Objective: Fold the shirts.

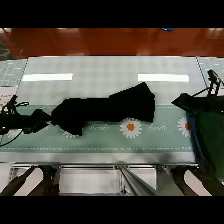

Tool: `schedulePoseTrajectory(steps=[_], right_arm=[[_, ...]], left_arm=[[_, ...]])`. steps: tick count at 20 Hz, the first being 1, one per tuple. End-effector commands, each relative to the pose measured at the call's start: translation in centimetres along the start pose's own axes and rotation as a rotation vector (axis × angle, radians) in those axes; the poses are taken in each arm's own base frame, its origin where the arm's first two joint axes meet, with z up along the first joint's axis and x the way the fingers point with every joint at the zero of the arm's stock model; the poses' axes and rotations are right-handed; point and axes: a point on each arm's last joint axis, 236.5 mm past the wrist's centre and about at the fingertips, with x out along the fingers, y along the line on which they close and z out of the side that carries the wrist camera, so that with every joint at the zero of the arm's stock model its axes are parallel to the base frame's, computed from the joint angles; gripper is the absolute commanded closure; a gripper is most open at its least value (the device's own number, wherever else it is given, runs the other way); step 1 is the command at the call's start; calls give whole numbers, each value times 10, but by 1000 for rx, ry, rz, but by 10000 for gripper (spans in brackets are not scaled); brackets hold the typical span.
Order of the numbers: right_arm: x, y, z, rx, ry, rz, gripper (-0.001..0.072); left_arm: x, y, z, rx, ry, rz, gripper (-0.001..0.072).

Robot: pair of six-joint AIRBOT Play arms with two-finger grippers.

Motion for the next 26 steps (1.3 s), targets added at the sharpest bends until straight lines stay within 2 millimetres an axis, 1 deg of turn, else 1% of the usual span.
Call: schedulePoseTrajectory(steps=[1, 4, 5, 6, 7, 8, 9, 11, 13, 14, 16, 18, 20, 22, 24, 25, 26], right_arm=[[7, -11, -9, 8, -5, 6, 296], [7, -7, -12, -38, 8, 21, 295], [7, -8, -12, -38, 7, 20, 295], [7, -8, -10, -39, -1, 17, 295], [9, -9, -9, -34, -1, 17, 295], [13, -11, -11, -26, 15, 17, 295], [17, -14, -15, -18, 38, 15, 295], [30, -21, -20, 9, 84, 12, 295], [51, -23, -26, 66, 135, 32, 296], [64, -19, -32, 92, 169, 56, 296], [87, -2, -46, 87, 239, 126, 296], [104, 6, -62, 60, 297, 139, 296], [117, 9, -71, 43, 325, 127, 298], [127, 14, -76, 27, 341, 120, 304], [135, 28, -78, 3, 361, 135, 314], [138, 37, -77, -14, 365, 147, 421], [137, 48, -73, -39, 360, 162, 608]], left_arm=[[25, -3, 0, -25, 54, -44, 201], [44, -18, 7, -5, 35, -64, 201], [50, -26, 6, 16, 39, -83, 202], [57, -37, 0, 75, 62, -119, 208], [61, -44, -8, 125, 97, -139, 340], [63, -47, -15, 154, 134, -148, 669], [63, -50, -19, 169, 153, -155, 686], [59, -55, -19, 184, 168, -170, 686], [56, -60, -20, 194, 177, -180, 686], [55, -61, -23, 198, 192, -185, 686], [55, -62, -29, 202, 213, -189, 686], [54, -63, -31, 202, 223, -193, 687], [54, -63, -32, 199, 225, -193, 687], [54, -63, -31, 199, 224, -193, 686], [54, -63, -31, 199, 225, -193, 686], [54, -63, -31, 198, 225, -193, 687], [53, -64, -31, 197, 225, -195, 687]])
